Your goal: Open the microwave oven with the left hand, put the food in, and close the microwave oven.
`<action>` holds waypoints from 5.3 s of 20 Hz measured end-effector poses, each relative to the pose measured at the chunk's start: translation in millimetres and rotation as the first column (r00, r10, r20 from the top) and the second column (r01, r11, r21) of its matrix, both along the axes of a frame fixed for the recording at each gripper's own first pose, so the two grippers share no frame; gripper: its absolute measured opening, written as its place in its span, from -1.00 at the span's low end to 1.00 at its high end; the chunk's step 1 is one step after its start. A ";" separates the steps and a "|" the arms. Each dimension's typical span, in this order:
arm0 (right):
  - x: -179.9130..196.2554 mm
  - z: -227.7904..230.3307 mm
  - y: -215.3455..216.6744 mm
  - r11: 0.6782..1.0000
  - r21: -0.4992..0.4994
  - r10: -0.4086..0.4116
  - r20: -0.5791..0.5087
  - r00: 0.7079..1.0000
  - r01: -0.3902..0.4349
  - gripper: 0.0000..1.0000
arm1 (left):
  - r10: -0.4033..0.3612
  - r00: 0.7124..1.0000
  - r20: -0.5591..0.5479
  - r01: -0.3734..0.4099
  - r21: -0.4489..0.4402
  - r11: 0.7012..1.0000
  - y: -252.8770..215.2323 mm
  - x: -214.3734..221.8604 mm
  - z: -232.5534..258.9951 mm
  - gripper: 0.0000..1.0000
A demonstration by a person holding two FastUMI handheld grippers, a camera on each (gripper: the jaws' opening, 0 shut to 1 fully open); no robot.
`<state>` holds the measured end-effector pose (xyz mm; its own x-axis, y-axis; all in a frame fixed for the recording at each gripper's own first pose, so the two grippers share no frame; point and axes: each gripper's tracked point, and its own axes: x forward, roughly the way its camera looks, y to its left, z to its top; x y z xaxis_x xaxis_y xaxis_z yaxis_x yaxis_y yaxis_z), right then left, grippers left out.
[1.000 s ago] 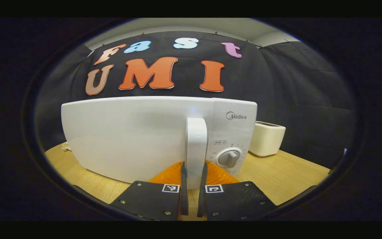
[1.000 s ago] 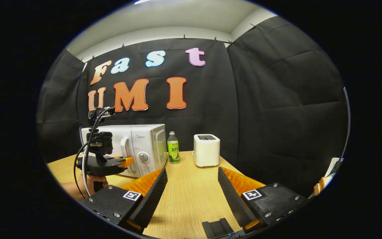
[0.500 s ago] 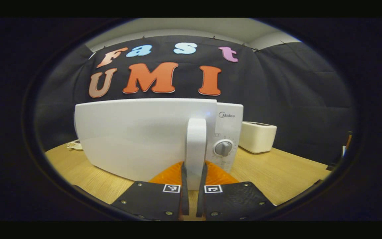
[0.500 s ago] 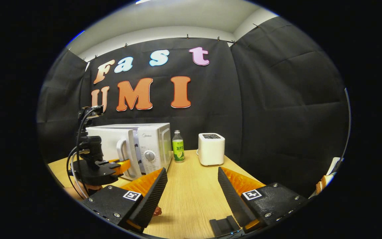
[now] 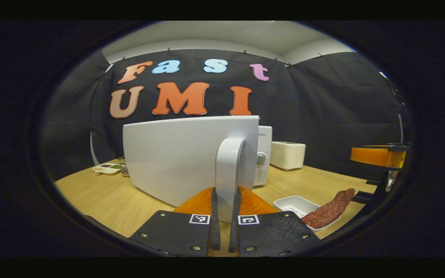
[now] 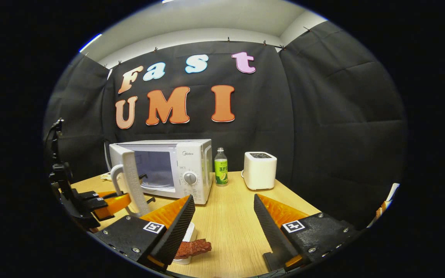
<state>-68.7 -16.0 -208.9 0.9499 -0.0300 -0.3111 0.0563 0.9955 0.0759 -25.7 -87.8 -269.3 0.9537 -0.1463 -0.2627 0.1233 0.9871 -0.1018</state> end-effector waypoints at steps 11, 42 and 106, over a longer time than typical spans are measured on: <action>0.5 -13.8 24.5 1.000 -0.009 0.013 -0.044 0.999 -0.014 0.91 | 0.109 0.994 0.023 -0.110 0.064 0.992 108.0 -81.6 13.8 -0.78; -50.2 -100.6 45.1 0.949 0.312 0.064 -0.337 0.939 0.048 0.24 | 0.395 0.918 0.044 -0.397 0.123 0.910 340.7 -171.7 26.2 -0.12; 281.8 -94.7 287.3 0.819 0.550 -0.143 -0.076 0.987 0.161 -0.75 | 0.542 0.836 0.086 -0.546 0.238 0.803 450.2 -144.0 20.4 0.58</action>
